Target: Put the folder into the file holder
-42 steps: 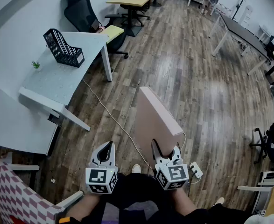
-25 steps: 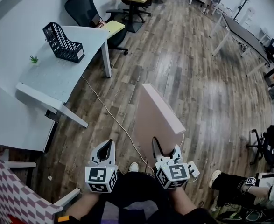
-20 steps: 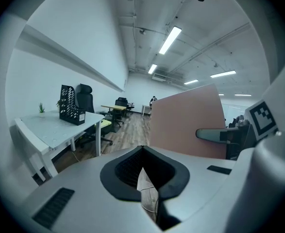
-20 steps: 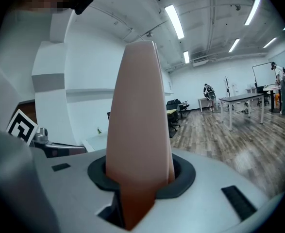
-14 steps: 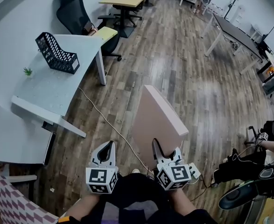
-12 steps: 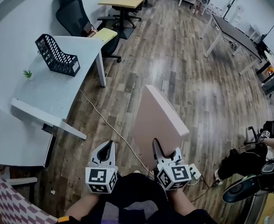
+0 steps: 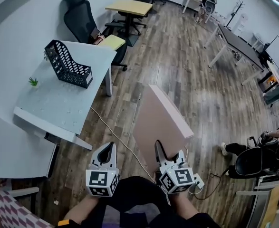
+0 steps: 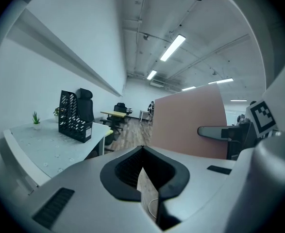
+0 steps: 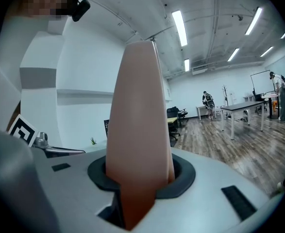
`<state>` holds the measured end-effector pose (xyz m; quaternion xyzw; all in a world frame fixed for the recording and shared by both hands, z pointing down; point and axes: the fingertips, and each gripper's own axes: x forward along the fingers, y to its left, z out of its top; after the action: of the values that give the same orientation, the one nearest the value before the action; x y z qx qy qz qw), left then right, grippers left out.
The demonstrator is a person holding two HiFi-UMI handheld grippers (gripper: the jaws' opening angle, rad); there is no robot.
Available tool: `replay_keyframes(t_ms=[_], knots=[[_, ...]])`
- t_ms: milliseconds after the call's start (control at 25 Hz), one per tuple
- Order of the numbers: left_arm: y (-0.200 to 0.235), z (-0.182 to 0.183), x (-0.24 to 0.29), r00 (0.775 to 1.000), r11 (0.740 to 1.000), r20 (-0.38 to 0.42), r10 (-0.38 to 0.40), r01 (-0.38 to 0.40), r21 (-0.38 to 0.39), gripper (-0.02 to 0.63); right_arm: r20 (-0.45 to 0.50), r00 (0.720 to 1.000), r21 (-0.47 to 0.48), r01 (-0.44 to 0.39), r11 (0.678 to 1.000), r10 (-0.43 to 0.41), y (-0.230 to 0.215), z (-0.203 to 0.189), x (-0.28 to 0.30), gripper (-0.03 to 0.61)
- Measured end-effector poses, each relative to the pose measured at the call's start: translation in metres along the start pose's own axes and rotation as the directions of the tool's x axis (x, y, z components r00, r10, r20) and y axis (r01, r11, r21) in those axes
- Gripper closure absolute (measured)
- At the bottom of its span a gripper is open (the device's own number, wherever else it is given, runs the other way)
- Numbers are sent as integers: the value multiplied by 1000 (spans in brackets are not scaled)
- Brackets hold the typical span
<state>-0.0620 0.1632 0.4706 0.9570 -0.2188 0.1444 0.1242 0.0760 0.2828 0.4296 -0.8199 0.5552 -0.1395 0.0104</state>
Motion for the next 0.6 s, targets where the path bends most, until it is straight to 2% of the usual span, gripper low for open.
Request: replay_keyframes(t_ms=[320, 600], knots=[[88, 3, -18, 998, 997, 18, 67, -67, -36, 604, 8, 999, -37, -47, 998, 47, 62, 7, 60, 434], [137, 5, -29, 991, 990, 38, 125, -123, -66, 604, -6, 994, -71, -108, 992, 108, 103, 8, 96, 433]])
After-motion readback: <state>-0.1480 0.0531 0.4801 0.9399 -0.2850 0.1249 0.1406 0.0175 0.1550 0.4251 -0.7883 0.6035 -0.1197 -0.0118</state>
